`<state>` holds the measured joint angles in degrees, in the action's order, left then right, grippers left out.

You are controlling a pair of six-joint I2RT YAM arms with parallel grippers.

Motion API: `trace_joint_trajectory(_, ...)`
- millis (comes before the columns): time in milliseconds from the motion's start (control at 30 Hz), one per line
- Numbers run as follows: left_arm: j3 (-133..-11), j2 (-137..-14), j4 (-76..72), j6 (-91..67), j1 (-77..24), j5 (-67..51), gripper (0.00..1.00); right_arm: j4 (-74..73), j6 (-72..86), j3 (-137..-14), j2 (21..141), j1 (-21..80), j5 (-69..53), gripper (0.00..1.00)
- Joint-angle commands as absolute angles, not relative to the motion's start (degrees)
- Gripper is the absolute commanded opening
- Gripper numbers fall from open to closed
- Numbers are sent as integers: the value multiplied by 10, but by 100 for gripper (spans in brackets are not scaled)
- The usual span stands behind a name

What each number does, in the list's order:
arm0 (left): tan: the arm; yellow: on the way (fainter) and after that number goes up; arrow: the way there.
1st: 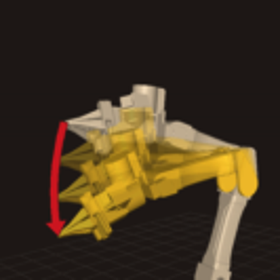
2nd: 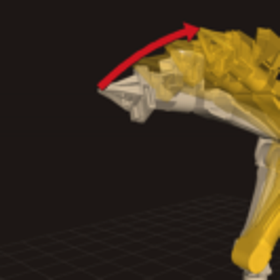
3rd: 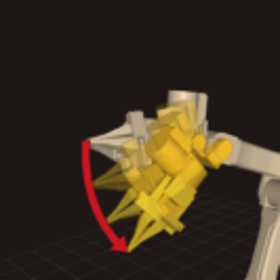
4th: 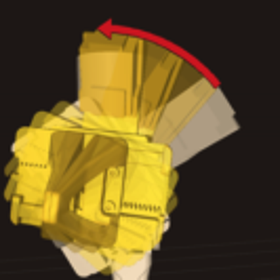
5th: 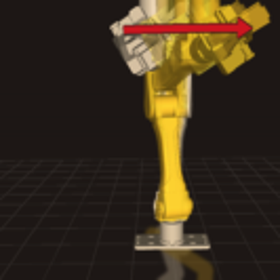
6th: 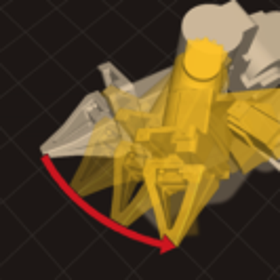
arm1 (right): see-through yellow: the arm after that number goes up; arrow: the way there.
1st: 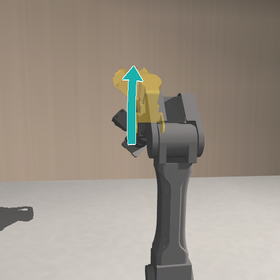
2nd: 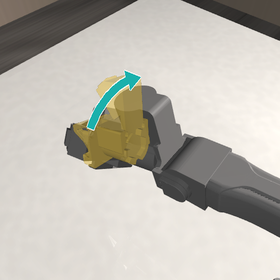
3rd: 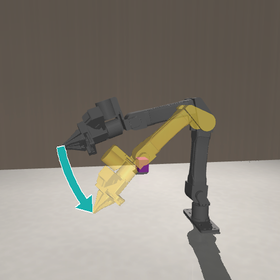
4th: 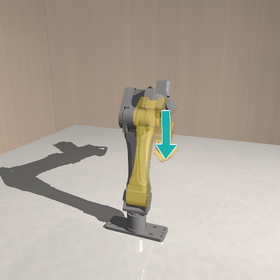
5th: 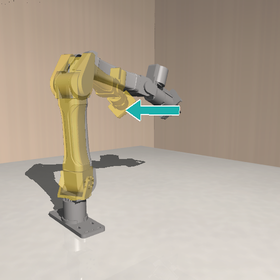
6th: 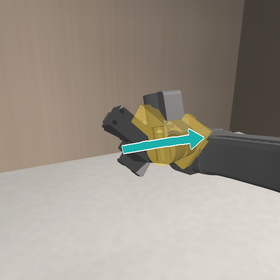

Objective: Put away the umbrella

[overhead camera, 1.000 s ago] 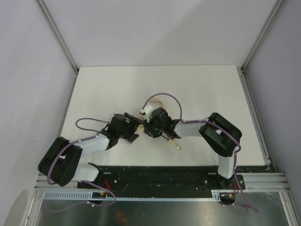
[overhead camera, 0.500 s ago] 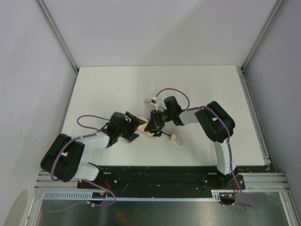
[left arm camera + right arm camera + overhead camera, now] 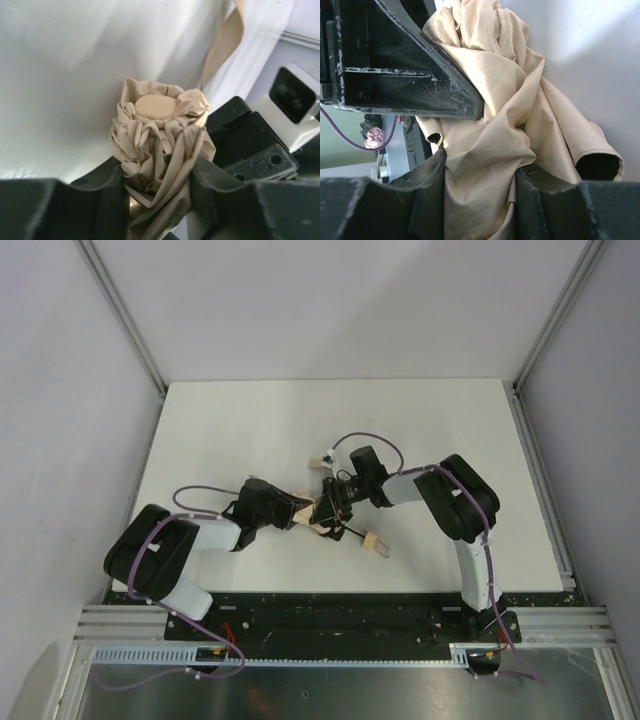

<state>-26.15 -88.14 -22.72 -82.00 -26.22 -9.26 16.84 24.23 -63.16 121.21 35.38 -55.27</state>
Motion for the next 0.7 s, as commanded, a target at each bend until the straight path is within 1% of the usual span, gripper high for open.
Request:
trace_joint_trajectory(0,-205,-884,-248,-782,-261,-32,26,66,203,-602,1207,382,-522,0)
trace_joint_trajectory(100,-192,-872,-258,-777,-261,-33,15,33,192,-623,1191,389,-496,0)
trace_joint_trajectory(133,-190,-869,-260,-775,-261,-36,12,9,182,-634,1185,391,-483,4)
trace_joint_trajectory(200,-185,-858,-262,-769,-261,-41,8,-38,162,-652,1165,394,-441,33)
trace_joint_trajectory(233,-181,-850,-262,-767,-263,-40,6,-59,153,-660,1150,394,-416,44)
trace_joint_trajectory(267,-176,-841,-262,-765,-264,-38,4,-79,146,-666,1133,394,-390,54)
trace_joint_trajectory(300,-171,-832,-262,-764,-266,-35,2,-95,139,-671,1112,395,-363,61)
trace_joint_trajectory(367,-165,-818,-262,-765,-269,-32,0,-123,120,-678,1066,401,-309,73)
trace_joint_trajectory(433,-162,-809,-261,-765,-270,-32,0,-146,93,-682,1022,414,-240,81)
trace_joint_trajectory(500,-162,-805,-259,-770,-270,-36,0,-164,64,-682,991,437,-169,86)
trace_joint_trajectory(567,-163,-807,-256,-782,-271,-44,0,-166,37,-678,974,465,-113,89)
trace_joint_trajectory(667,-167,-818,-249,-796,-271,-61,0,-136,18,-662,968,505,-56,91)
